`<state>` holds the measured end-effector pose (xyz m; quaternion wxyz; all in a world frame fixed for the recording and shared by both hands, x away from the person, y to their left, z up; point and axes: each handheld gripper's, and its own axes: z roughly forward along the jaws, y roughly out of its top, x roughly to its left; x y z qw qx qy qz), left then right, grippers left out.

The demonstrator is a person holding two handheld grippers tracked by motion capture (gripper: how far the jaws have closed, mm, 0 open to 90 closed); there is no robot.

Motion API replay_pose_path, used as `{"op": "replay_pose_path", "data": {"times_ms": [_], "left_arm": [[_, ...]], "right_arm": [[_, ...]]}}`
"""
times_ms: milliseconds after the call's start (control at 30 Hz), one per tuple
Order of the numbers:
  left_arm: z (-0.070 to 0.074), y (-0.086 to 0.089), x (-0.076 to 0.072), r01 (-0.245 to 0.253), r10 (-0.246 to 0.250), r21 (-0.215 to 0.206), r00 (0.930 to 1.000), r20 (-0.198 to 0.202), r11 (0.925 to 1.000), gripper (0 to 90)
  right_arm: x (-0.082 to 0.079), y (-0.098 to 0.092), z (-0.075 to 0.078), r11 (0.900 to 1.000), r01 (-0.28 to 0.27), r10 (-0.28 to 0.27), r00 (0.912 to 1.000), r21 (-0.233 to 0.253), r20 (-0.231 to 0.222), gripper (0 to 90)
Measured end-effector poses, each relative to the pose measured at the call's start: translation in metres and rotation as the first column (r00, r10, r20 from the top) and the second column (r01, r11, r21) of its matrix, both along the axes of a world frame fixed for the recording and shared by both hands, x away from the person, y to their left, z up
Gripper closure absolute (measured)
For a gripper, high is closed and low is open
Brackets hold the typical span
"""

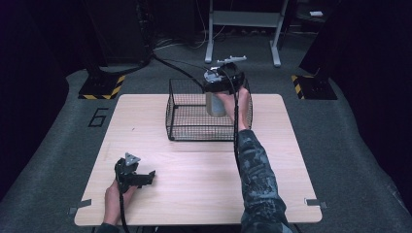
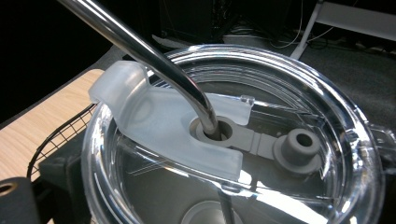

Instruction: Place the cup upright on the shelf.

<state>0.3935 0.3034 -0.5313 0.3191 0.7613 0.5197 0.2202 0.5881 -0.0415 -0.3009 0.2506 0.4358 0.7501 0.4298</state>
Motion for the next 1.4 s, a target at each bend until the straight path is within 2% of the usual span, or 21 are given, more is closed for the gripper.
{"op": "replay_pose_path", "data": {"times_ms": [533, 733, 767, 833, 1067, 1267, 1400], "left_arm": [[0.0, 0.0, 0.0, 0.0, 0.0, 0.0, 1.0, 0.0, 1.0, 0.4], [0.0, 0.0, 0.0, 0.0, 0.0, 0.001, 1.0, 0.0, 1.0, 0.4], [0.0, 0.0, 0.0, 0.0, 0.0, 0.0, 1.0, 0.0, 1.0, 0.4], [0.0, 0.0, 0.0, 0.0, 0.0, 0.001, 1.0, 0.0, 1.0, 0.4], [0.0, 0.001, 0.0, 0.004, -0.004, 0.008, 1.0, 0.001, 1.0, 0.4], [0.0, 0.001, 0.0, 0.004, -0.004, 0.007, 1.0, 0.001, 1.0, 0.4], [0.0, 0.001, 0.0, 0.004, -0.004, 0.007, 1.0, 0.001, 1.0, 0.4]], "right_arm": [[0.017, 0.007, -0.026, 1.0, 0.027, -0.027, 0.999, 0.006, -0.037, 3.3], [0.025, 0.008, -0.042, 0.999, 0.036, -0.036, 0.9976, 0.014, -0.06, 3.3], [0.027, 0.008, -0.048, 0.999, 0.045, -0.042, 0.9958, 0.028, -0.081, 3.3], [0.029, 0.008, -0.052, 0.998, 0.048, -0.045, 0.9953, 0.034, -0.086, 3.3], [0.034, 0.01, -0.072, 0.998, 0.056, -0.053, 0.9915, 0.027, -0.119, 3.3], [0.036, 0.011, -0.081, 0.996, 0.072, -0.065, 0.9875, 0.043, -0.144, 3.3], [0.037, 0.012, -0.086, 0.997, 0.066, -0.061, 0.9883, 0.034, -0.14, 3.3]]}}
